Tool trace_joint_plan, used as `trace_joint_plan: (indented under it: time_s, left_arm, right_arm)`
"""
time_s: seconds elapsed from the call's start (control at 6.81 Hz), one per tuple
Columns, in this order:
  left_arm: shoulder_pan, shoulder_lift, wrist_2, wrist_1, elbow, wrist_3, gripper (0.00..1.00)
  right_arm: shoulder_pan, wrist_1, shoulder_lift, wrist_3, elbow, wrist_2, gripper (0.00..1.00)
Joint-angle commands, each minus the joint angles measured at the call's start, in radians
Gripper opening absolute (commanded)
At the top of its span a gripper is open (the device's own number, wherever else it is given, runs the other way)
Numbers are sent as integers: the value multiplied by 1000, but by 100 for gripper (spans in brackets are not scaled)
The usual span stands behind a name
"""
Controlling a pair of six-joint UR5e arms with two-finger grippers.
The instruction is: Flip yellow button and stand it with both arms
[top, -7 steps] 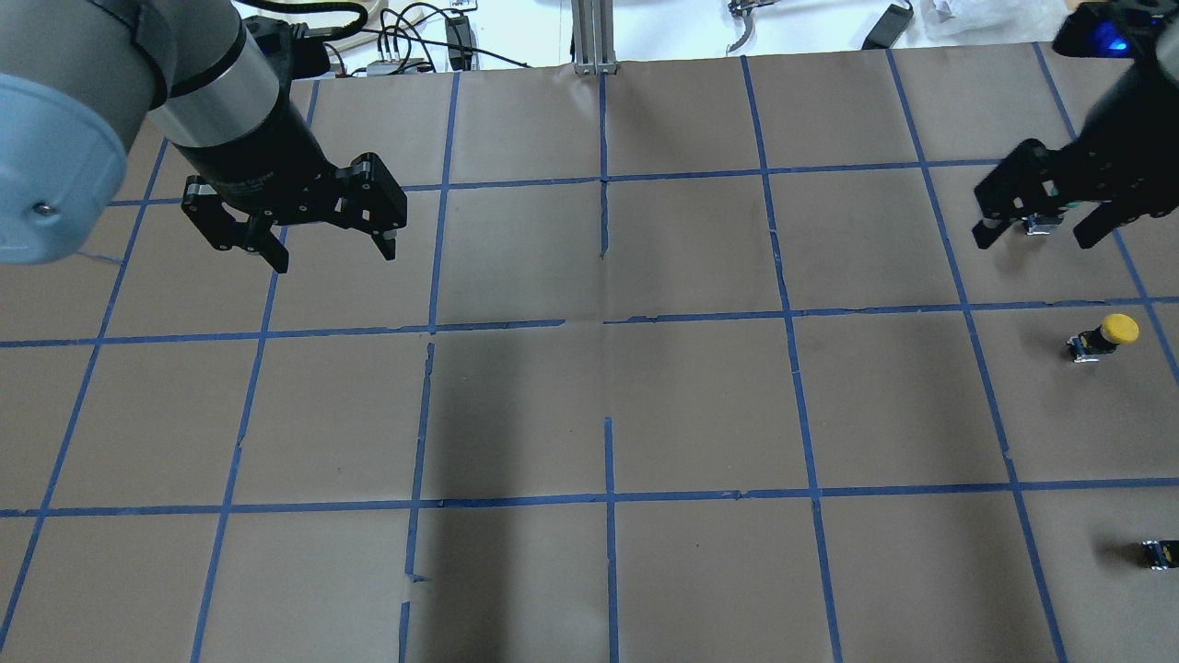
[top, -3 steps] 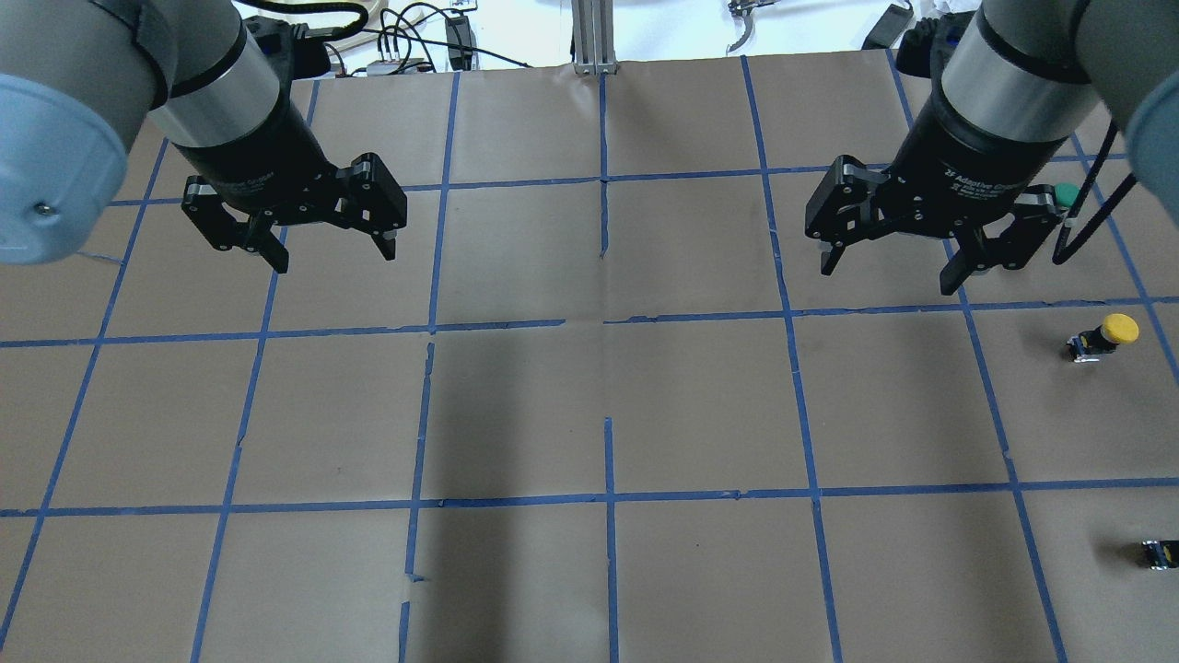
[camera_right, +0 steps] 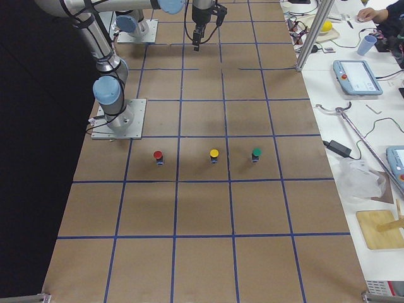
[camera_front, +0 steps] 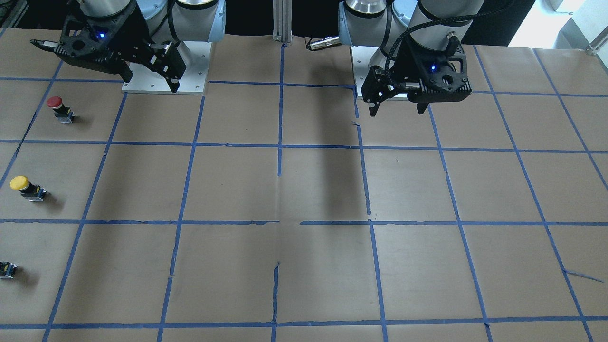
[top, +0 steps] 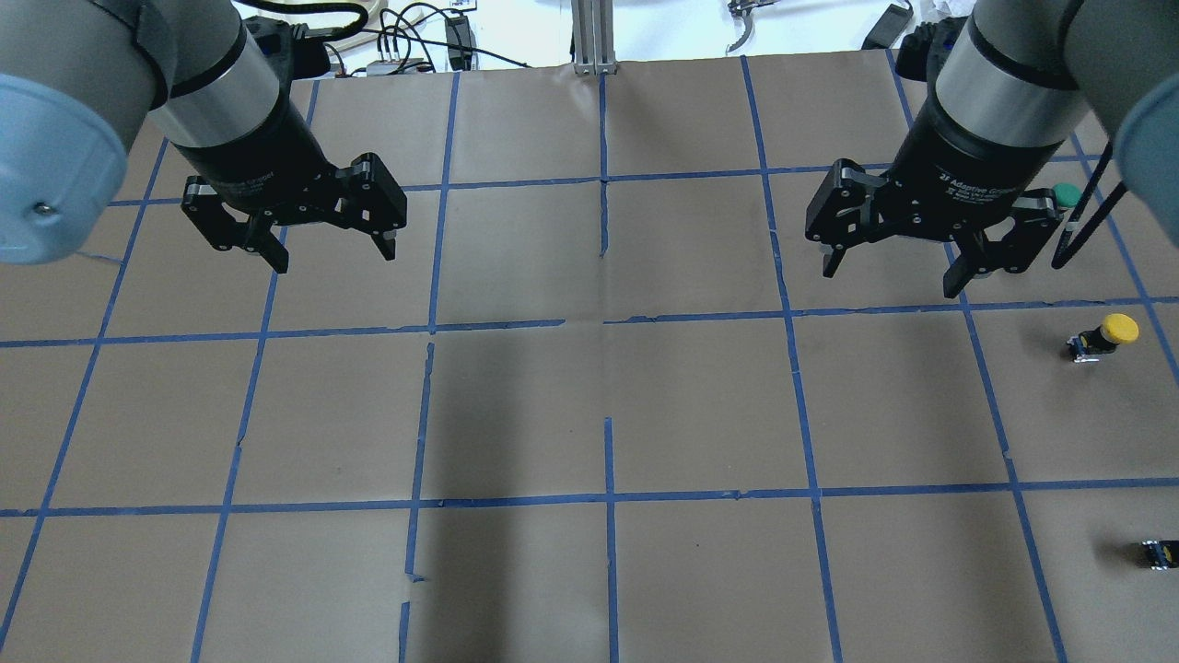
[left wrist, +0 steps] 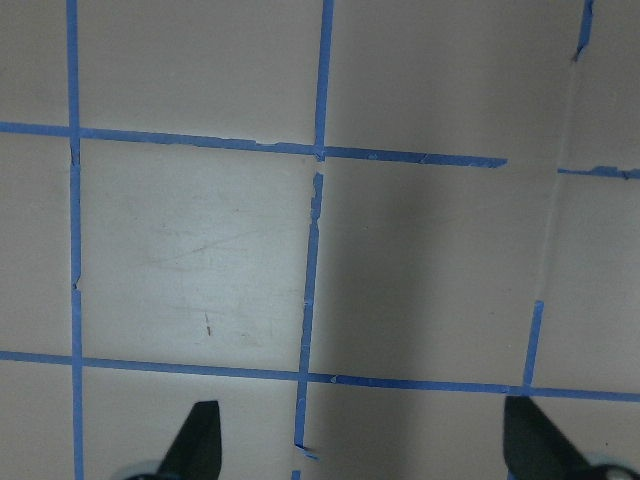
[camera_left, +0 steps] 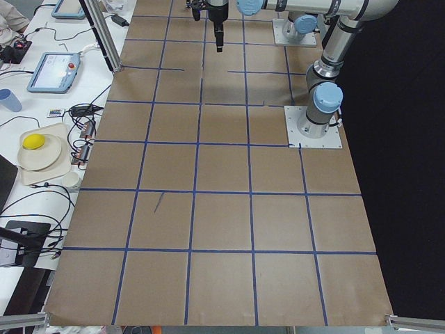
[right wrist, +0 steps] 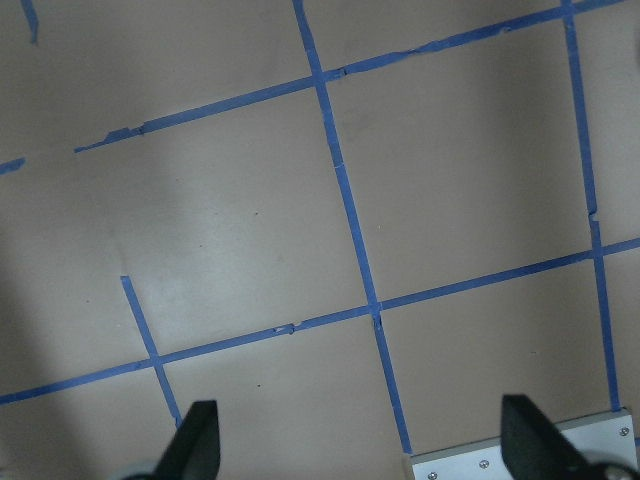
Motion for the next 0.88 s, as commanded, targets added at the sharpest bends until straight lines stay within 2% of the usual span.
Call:
trace_joint_plan:
  time_s: [0.0,0.73]
  left_arm:
    - [0,0,-2,0,0,0,100]
    - [0,0,-2,0,0,0,100]
  right_arm:
    - [-7,3,0,-36,2,-30,100]
    - [-8,3,-1,-58,9,-20,100]
